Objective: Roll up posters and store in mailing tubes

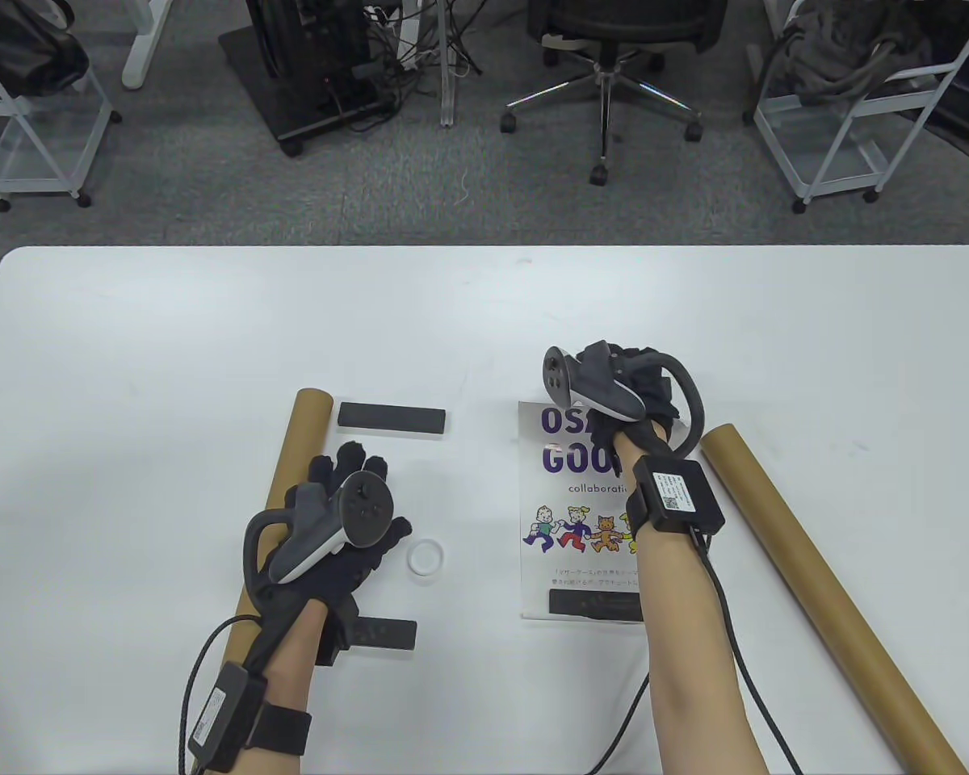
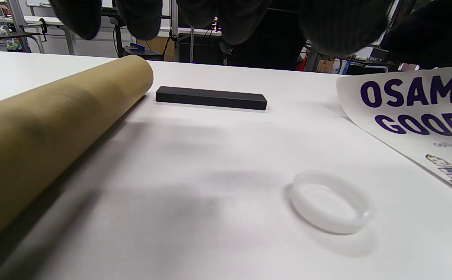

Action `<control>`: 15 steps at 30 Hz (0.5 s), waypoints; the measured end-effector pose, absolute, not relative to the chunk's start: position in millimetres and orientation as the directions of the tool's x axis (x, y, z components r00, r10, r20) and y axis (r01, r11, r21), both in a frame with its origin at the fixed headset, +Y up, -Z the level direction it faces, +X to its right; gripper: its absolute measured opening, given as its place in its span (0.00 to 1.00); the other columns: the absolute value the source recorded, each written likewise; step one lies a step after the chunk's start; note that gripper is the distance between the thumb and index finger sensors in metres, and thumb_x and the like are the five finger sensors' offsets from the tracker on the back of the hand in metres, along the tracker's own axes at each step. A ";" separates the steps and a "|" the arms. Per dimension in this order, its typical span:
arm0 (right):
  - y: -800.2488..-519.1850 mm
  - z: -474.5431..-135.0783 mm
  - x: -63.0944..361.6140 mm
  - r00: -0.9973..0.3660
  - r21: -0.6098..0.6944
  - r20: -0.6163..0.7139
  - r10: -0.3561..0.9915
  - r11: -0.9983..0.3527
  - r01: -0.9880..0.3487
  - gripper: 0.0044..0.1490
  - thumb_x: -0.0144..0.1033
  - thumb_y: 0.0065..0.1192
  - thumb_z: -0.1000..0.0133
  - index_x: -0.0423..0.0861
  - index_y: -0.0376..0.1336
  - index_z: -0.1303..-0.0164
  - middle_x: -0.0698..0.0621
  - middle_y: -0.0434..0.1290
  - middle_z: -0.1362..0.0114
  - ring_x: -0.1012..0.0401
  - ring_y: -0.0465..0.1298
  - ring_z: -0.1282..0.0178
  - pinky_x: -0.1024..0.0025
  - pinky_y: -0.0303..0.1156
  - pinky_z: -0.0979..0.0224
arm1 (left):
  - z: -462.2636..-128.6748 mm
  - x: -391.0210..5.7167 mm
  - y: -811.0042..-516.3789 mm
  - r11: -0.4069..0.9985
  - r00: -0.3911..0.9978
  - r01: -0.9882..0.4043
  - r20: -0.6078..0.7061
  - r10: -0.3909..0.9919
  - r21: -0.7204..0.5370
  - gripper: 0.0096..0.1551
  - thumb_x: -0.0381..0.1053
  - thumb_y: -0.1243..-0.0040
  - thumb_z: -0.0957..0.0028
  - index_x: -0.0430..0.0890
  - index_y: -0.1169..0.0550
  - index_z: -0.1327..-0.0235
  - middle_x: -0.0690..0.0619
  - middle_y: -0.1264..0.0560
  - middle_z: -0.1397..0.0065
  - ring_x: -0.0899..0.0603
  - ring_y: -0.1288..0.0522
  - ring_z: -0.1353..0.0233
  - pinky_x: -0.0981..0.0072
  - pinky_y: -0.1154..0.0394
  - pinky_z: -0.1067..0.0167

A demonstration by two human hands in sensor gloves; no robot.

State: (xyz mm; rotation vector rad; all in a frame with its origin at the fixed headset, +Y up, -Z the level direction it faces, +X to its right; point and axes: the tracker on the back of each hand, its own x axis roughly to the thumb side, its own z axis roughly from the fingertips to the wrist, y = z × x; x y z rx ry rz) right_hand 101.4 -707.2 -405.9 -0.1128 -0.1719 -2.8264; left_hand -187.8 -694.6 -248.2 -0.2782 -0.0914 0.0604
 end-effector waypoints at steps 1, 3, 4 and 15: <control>-706.9 -406.1 101.1 -0.949 0.106 0.095 -0.300 -0.945 0.310 0.40 0.33 0.63 0.51 0.51 0.55 0.25 0.49 0.65 0.21 0.47 0.69 0.21 0.40 0.60 0.19 | -248.3 -187.7 -694.6 0.960 0.994 -0.046 0.082 0.071 -0.277 0.49 0.69 0.51 0.42 0.52 0.46 0.09 0.47 0.55 0.04 0.29 0.50 0.09 0.29 0.46 0.18; -708.1 -406.7 101.4 -0.948 0.113 0.093 -0.303 -0.943 0.312 0.40 0.34 0.63 0.51 0.51 0.55 0.25 0.49 0.65 0.21 0.47 0.69 0.21 0.40 0.61 0.19 | -248.2 -187.7 -694.8 0.960 0.994 -0.044 0.082 0.070 -0.278 0.49 0.68 0.51 0.42 0.52 0.46 0.09 0.47 0.55 0.04 0.29 0.50 0.09 0.29 0.46 0.18; -710.1 -407.3 102.2 -0.949 0.123 0.095 -0.302 -0.942 0.312 0.40 0.33 0.62 0.51 0.51 0.55 0.25 0.49 0.65 0.21 0.48 0.69 0.21 0.40 0.61 0.19 | -248.1 -187.7 -694.6 0.959 0.994 -0.044 0.082 0.069 -0.279 0.49 0.68 0.51 0.42 0.52 0.46 0.09 0.47 0.55 0.04 0.29 0.50 0.09 0.29 0.46 0.18; -719.2 -421.0 111.7 -0.959 0.145 0.032 -0.281 -0.948 0.282 0.40 0.33 0.62 0.50 0.49 0.55 0.24 0.47 0.64 0.21 0.46 0.68 0.21 0.39 0.59 0.19 | -249.0 -190.5 -696.6 0.953 0.995 -0.050 0.067 0.073 -0.299 0.48 0.68 0.51 0.42 0.53 0.45 0.09 0.47 0.55 0.04 0.29 0.49 0.09 0.29 0.45 0.18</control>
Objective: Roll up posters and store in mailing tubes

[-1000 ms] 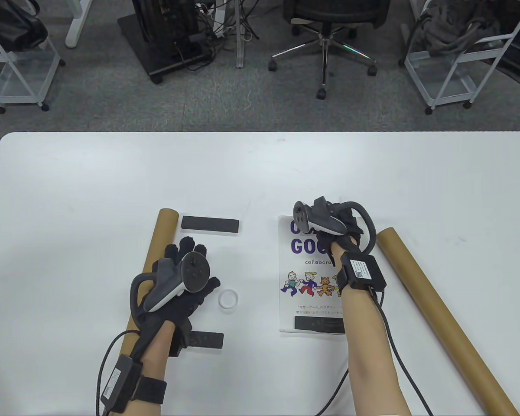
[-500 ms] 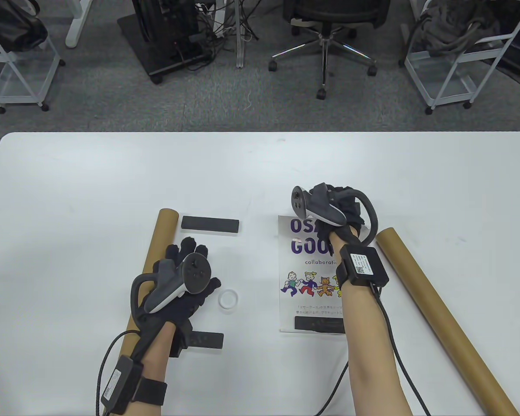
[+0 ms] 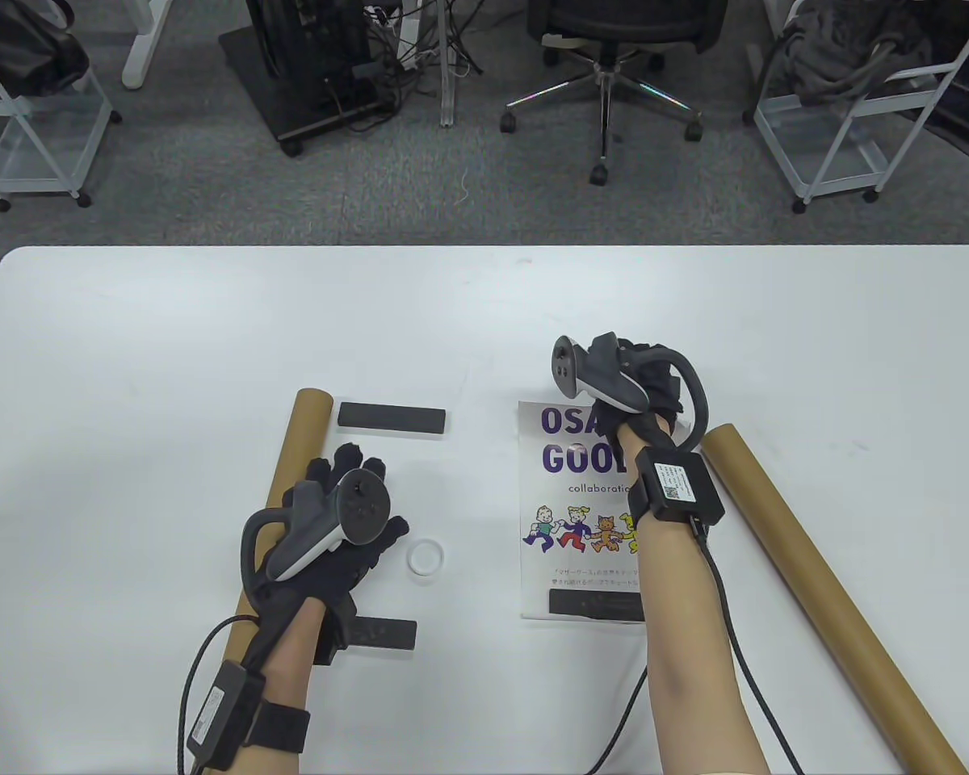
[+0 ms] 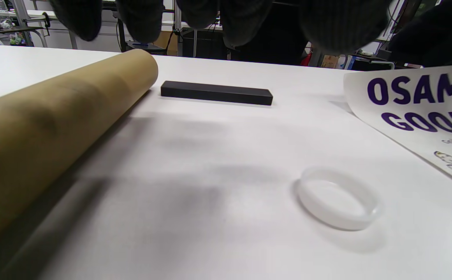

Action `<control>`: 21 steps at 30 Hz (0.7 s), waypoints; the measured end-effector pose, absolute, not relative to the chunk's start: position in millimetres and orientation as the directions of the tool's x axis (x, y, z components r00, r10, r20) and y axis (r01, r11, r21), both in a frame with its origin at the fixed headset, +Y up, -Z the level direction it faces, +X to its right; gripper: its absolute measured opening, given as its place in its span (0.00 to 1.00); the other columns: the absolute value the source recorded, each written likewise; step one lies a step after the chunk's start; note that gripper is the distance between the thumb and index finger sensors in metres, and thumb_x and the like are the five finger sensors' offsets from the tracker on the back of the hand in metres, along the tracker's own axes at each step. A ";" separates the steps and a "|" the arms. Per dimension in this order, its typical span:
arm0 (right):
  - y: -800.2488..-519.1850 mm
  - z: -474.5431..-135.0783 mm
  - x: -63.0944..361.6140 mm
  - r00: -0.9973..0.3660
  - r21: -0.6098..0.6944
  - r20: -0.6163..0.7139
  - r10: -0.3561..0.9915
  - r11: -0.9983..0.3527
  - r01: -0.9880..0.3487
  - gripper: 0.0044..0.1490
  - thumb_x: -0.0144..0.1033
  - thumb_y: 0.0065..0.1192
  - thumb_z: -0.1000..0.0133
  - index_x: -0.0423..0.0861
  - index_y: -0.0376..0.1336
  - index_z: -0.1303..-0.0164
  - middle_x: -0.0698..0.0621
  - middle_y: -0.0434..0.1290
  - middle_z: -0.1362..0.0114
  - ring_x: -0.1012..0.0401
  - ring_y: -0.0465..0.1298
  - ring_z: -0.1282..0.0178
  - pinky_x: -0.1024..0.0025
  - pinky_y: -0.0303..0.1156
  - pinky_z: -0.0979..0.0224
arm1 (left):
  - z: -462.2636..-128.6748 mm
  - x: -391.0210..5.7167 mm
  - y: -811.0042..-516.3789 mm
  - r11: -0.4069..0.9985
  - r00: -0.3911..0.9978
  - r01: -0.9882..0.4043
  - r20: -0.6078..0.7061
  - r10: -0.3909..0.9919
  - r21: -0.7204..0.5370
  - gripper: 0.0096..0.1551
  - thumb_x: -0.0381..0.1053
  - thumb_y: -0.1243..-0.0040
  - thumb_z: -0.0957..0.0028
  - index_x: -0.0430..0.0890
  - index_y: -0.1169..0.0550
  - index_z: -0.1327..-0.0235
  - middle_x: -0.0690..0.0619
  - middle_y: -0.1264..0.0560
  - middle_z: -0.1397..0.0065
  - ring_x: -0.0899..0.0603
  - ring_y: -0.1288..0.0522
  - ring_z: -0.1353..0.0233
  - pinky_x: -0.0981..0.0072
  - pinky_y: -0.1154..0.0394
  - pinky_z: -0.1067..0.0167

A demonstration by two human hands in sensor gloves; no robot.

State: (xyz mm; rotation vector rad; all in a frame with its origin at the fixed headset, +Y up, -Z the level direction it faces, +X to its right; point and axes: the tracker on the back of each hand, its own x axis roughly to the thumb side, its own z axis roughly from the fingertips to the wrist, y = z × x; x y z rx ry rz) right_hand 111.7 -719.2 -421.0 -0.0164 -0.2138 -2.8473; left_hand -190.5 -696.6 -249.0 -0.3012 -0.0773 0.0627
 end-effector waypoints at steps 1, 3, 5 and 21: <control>-721.5 -422.1 111.3 -0.959 0.142 0.040 -0.282 -0.948 0.285 0.40 0.33 0.62 0.50 0.49 0.55 0.24 0.47 0.65 0.21 0.46 0.68 0.21 0.39 0.59 0.19 | -249.0 -190.6 -696.5 0.952 0.995 -0.050 0.066 0.073 -0.301 0.48 0.68 0.51 0.42 0.53 0.45 0.09 0.47 0.55 0.04 0.29 0.49 0.09 0.29 0.45 0.18; -728.6 -425.6 109.6 -0.954 0.154 0.050 -0.295 -0.942 0.299 0.40 0.33 0.62 0.50 0.50 0.55 0.25 0.48 0.65 0.21 0.47 0.68 0.21 0.39 0.60 0.19 | -248.8 -190.8 -696.5 0.952 0.995 -0.048 0.065 0.071 -0.304 0.48 0.68 0.51 0.42 0.53 0.45 0.09 0.47 0.55 0.04 0.29 0.49 0.09 0.30 0.45 0.18; -736.5 -428.0 107.8 -0.953 0.168 0.058 -0.297 -0.938 0.302 0.40 0.33 0.63 0.50 0.50 0.55 0.25 0.48 0.65 0.21 0.47 0.69 0.21 0.39 0.60 0.19 | -249.0 -190.9 -696.3 0.951 0.996 -0.044 0.065 0.067 -0.306 0.48 0.69 0.51 0.42 0.53 0.45 0.09 0.48 0.55 0.04 0.29 0.49 0.09 0.30 0.45 0.18; -762.1 -430.3 105.6 -0.953 0.254 0.112 -0.281 -0.919 0.301 0.40 0.36 0.66 0.52 0.52 0.56 0.27 0.51 0.66 0.22 0.49 0.70 0.22 0.40 0.62 0.20 | -250.7 -192.8 -698.1 0.946 0.997 -0.039 0.052 0.059 -0.322 0.47 0.69 0.51 0.42 0.54 0.45 0.09 0.48 0.55 0.04 0.29 0.48 0.09 0.30 0.45 0.18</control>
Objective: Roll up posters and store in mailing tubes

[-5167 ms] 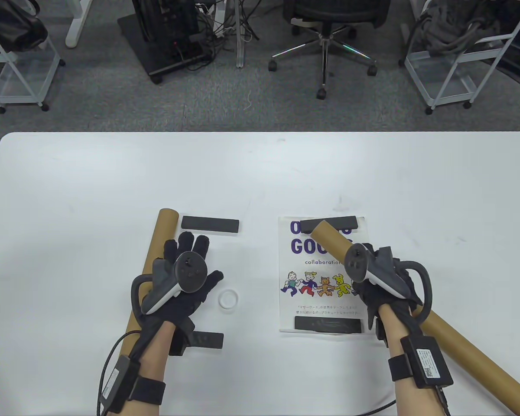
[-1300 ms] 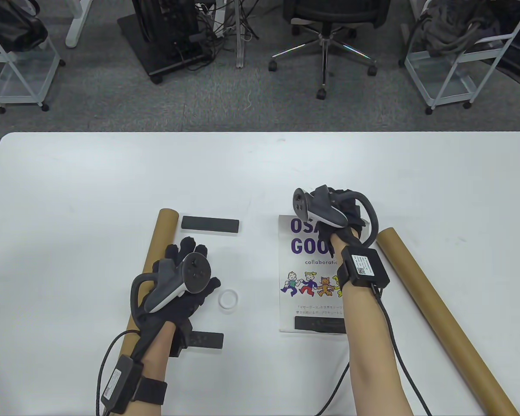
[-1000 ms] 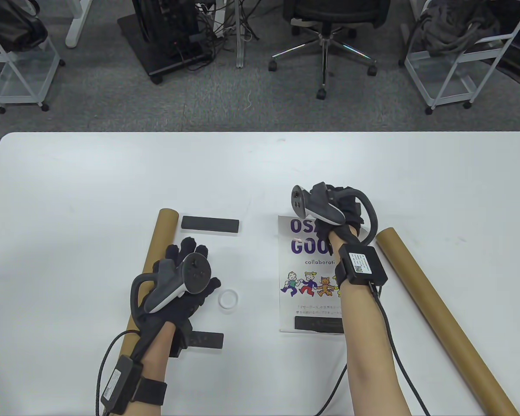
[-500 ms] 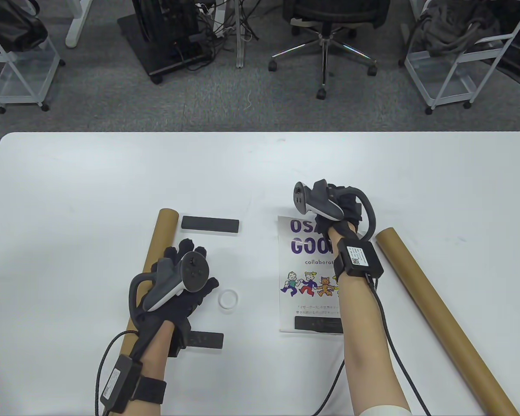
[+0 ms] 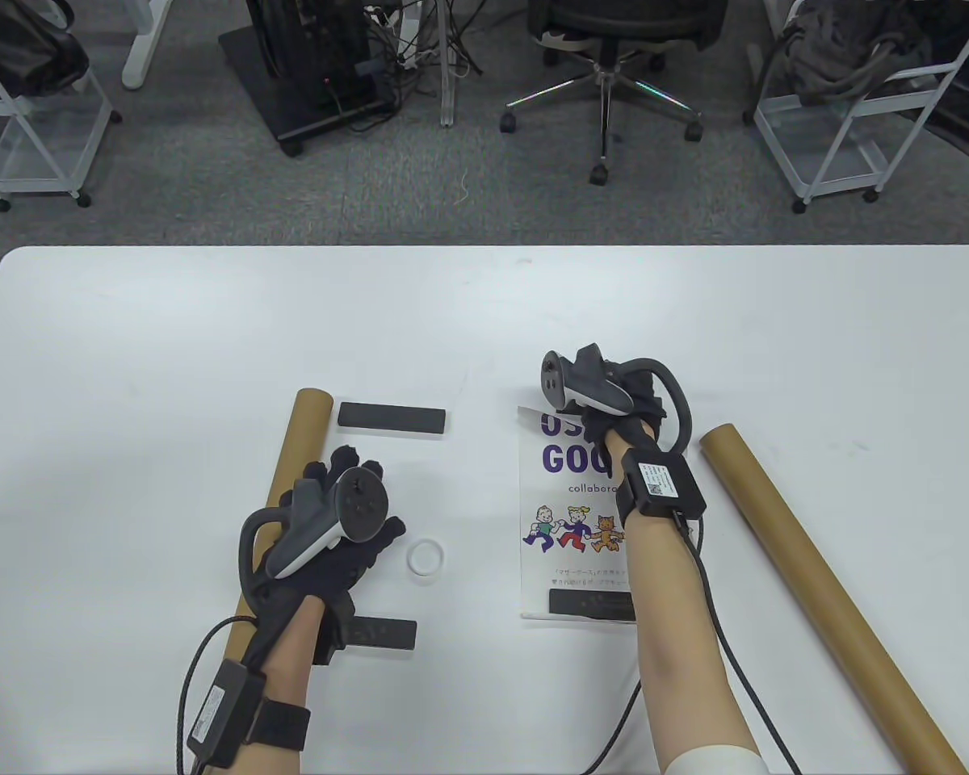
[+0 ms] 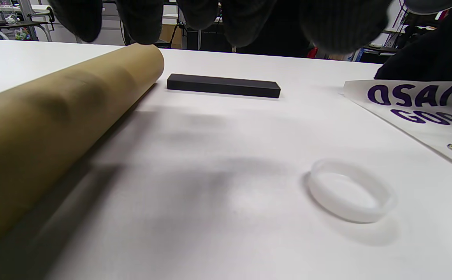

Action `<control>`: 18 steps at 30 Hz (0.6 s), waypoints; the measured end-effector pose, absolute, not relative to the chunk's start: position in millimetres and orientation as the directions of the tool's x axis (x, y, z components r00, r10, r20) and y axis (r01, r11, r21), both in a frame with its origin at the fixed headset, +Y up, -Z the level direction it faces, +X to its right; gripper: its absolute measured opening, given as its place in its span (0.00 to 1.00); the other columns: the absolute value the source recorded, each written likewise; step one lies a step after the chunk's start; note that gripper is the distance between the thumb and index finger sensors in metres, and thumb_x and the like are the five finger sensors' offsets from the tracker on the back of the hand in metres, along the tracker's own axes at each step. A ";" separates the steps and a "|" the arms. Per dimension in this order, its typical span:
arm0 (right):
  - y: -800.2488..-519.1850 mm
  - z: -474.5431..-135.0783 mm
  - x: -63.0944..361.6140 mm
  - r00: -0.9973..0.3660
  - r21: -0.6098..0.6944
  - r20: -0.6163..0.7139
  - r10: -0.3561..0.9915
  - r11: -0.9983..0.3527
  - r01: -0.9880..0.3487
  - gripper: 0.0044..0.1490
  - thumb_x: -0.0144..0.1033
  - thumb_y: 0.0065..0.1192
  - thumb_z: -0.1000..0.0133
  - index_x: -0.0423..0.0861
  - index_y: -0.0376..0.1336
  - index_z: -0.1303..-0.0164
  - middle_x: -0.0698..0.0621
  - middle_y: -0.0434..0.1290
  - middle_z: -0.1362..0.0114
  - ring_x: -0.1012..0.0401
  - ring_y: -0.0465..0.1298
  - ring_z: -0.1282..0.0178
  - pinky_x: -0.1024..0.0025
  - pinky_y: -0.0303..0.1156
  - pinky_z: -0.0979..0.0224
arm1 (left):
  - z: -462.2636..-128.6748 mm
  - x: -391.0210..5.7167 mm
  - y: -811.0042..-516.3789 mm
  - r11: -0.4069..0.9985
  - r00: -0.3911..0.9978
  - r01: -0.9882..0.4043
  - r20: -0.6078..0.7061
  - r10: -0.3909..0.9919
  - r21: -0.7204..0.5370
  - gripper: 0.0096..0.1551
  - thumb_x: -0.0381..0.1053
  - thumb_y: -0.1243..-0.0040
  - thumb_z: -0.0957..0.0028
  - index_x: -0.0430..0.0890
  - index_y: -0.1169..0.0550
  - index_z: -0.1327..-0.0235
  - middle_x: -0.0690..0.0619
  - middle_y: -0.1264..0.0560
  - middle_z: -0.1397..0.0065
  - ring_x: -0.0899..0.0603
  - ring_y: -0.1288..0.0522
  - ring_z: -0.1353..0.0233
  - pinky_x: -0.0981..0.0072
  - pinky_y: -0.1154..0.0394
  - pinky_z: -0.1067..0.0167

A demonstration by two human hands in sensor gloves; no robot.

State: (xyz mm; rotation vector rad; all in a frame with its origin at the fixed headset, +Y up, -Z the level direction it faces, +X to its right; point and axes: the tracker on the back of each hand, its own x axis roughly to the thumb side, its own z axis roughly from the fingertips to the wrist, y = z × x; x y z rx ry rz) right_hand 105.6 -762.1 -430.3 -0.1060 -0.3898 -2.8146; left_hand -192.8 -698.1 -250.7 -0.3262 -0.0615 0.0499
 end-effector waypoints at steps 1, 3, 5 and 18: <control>-761.5 -430.2 106.8 -0.956 0.255 0.111 -0.270 -0.922 0.290 0.40 0.36 0.66 0.51 0.52 0.56 0.27 0.51 0.66 0.22 0.49 0.70 0.22 0.40 0.62 0.20 | -250.7 -192.7 -697.9 0.946 0.997 -0.038 0.053 0.058 -0.322 0.47 0.69 0.51 0.42 0.54 0.45 0.09 0.48 0.55 0.04 0.29 0.48 0.09 0.30 0.45 0.18; -757.3 -428.9 109.5 -0.961 0.257 0.105 -0.255 -0.927 0.274 0.40 0.36 0.66 0.51 0.51 0.56 0.27 0.50 0.66 0.21 0.48 0.70 0.21 0.40 0.62 0.20 | -251.1 -192.6 -697.6 0.948 0.997 -0.042 0.053 0.062 -0.316 0.47 0.68 0.51 0.42 0.54 0.45 0.09 0.47 0.55 0.04 0.29 0.48 0.09 0.30 0.45 0.18; -750.1 -427.1 111.3 -0.963 0.246 0.099 -0.251 -0.931 0.268 0.41 0.36 0.66 0.51 0.51 0.56 0.26 0.49 0.65 0.21 0.48 0.69 0.21 0.39 0.62 0.20 | -251.3 -192.7 -697.8 0.947 0.997 -0.043 0.052 0.063 -0.317 0.47 0.68 0.51 0.42 0.54 0.45 0.09 0.48 0.55 0.04 0.29 0.48 0.09 0.30 0.45 0.18; -677.7 -375.1 127.2 -0.989 0.208 0.118 -0.090 -0.971 0.113 0.38 0.42 0.59 0.46 0.47 0.56 0.24 0.44 0.65 0.20 0.43 0.69 0.22 0.36 0.62 0.23 | -249.6 -191.5 -691.1 0.955 0.996 -0.045 0.064 0.066 -0.293 0.47 0.68 0.51 0.41 0.54 0.45 0.09 0.48 0.54 0.04 0.29 0.48 0.09 0.30 0.45 0.18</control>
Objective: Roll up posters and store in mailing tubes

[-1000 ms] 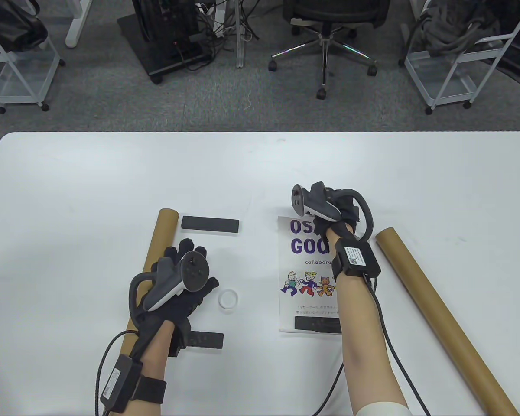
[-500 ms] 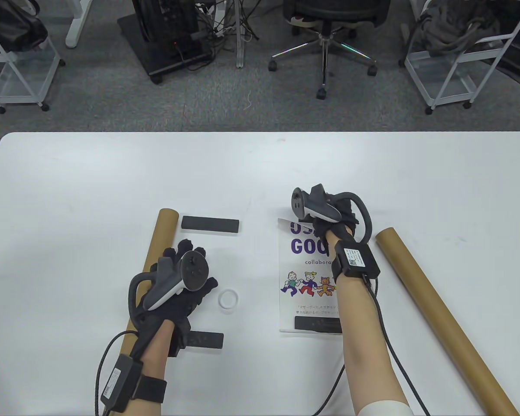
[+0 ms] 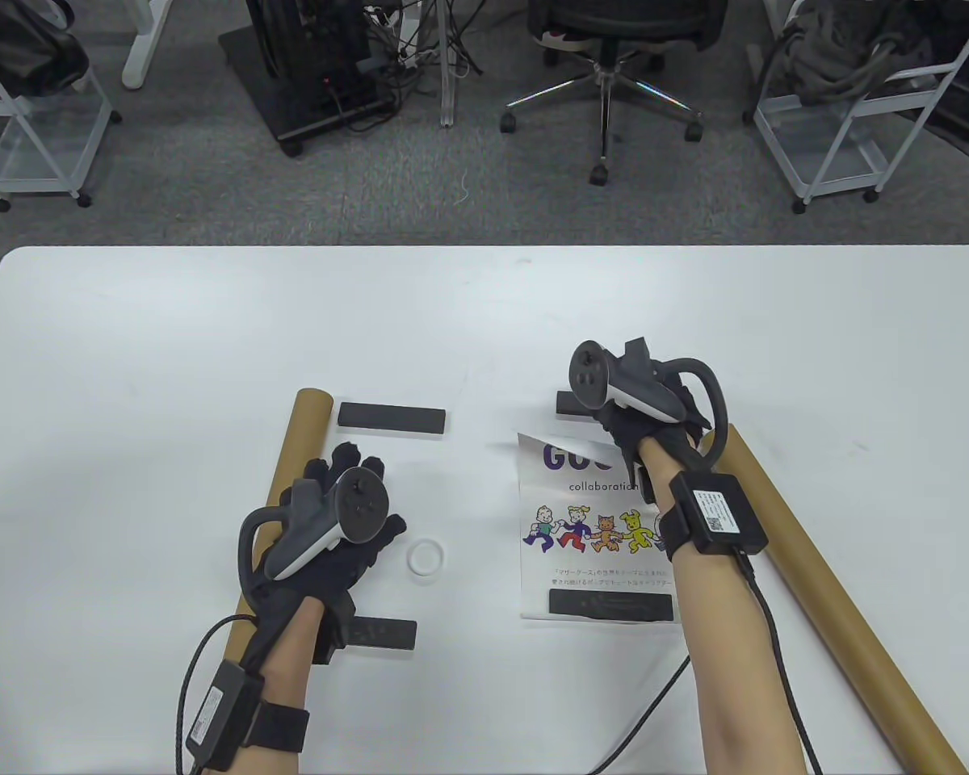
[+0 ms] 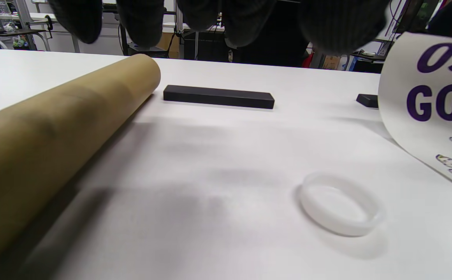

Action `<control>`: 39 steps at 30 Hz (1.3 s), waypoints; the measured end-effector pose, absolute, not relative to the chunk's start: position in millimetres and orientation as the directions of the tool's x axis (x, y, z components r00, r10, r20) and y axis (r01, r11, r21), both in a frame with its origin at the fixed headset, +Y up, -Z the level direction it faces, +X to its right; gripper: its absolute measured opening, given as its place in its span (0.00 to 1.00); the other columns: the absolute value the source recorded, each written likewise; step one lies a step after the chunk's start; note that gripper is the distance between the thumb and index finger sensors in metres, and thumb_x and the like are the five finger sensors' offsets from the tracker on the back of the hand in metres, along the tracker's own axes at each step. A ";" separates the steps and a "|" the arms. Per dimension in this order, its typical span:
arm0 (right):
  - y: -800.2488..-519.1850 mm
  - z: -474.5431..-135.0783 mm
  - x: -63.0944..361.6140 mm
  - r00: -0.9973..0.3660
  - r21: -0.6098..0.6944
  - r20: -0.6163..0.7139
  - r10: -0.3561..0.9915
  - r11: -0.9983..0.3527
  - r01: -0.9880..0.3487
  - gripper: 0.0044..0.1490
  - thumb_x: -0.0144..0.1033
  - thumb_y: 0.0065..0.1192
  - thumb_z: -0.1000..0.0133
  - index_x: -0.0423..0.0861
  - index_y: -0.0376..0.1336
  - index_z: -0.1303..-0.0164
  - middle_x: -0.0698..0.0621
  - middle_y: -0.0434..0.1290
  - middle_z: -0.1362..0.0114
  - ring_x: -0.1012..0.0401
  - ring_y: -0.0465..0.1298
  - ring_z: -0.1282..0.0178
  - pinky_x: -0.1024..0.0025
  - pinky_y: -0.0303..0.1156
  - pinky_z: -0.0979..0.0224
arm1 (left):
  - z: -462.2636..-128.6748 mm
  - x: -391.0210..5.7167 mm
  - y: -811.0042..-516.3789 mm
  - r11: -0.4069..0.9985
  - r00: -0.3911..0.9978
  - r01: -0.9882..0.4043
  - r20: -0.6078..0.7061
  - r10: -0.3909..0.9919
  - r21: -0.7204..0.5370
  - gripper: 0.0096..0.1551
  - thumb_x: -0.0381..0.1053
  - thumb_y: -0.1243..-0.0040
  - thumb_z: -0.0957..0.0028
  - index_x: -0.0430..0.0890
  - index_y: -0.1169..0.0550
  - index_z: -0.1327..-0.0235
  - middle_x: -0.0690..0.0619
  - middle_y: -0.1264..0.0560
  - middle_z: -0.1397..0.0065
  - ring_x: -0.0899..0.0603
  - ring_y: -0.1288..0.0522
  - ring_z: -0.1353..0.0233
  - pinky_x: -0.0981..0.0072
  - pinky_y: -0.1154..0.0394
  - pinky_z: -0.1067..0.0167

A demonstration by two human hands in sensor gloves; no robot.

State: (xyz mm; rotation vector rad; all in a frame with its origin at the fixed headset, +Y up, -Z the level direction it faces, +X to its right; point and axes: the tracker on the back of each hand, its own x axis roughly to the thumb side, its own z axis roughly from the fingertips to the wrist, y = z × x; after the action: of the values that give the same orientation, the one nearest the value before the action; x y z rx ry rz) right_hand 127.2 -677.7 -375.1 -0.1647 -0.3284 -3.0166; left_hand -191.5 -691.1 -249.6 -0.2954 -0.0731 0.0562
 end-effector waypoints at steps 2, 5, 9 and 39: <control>-672.4 -360.6 127.3 -0.989 0.225 0.137 -0.059 -0.970 0.089 0.37 0.43 0.59 0.45 0.47 0.57 0.25 0.44 0.66 0.21 0.43 0.70 0.23 0.36 0.63 0.23 | -249.2 -190.2 -691.5 0.955 0.995 -0.048 0.068 0.071 -0.292 0.47 0.68 0.51 0.41 0.54 0.45 0.09 0.48 0.54 0.04 0.30 0.47 0.09 0.30 0.44 0.18; -668.2 -336.6 123.6 -0.986 0.236 0.163 -0.025 -0.970 0.064 0.36 0.43 0.58 0.45 0.47 0.58 0.25 0.44 0.67 0.21 0.43 0.70 0.23 0.36 0.63 0.23 | -248.3 -187.6 -692.0 0.954 0.994 -0.046 0.076 0.072 -0.296 0.47 0.68 0.52 0.41 0.54 0.45 0.09 0.48 0.54 0.04 0.29 0.47 0.09 0.30 0.44 0.18; -666.5 -304.7 116.6 -0.982 0.237 0.191 -0.001 -0.970 0.047 0.35 0.44 0.58 0.45 0.46 0.59 0.27 0.44 0.67 0.22 0.43 0.72 0.25 0.36 0.64 0.24 | -246.6 -184.0 -691.0 0.954 0.993 -0.042 0.093 0.073 -0.296 0.47 0.68 0.52 0.41 0.54 0.44 0.09 0.47 0.54 0.04 0.29 0.47 0.09 0.30 0.44 0.18; -691.3 -176.0 79.3 -0.913 0.723 0.391 0.118 -0.652 0.226 0.33 0.45 0.53 0.41 0.42 0.65 0.29 0.41 0.74 0.27 0.42 0.77 0.31 0.38 0.70 0.29 | -244.8 -179.0 -691.0 0.953 0.993 -0.032 0.098 0.064 -0.300 0.45 0.67 0.53 0.40 0.54 0.44 0.10 0.47 0.52 0.04 0.30 0.45 0.09 0.30 0.44 0.18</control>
State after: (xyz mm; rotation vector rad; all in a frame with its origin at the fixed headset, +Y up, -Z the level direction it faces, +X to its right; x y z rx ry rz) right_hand 79.3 -691.3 -176.0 -0.6365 -1.2813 -2.7280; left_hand -179.0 -691.0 -244.8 -0.3032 -0.1073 0.0485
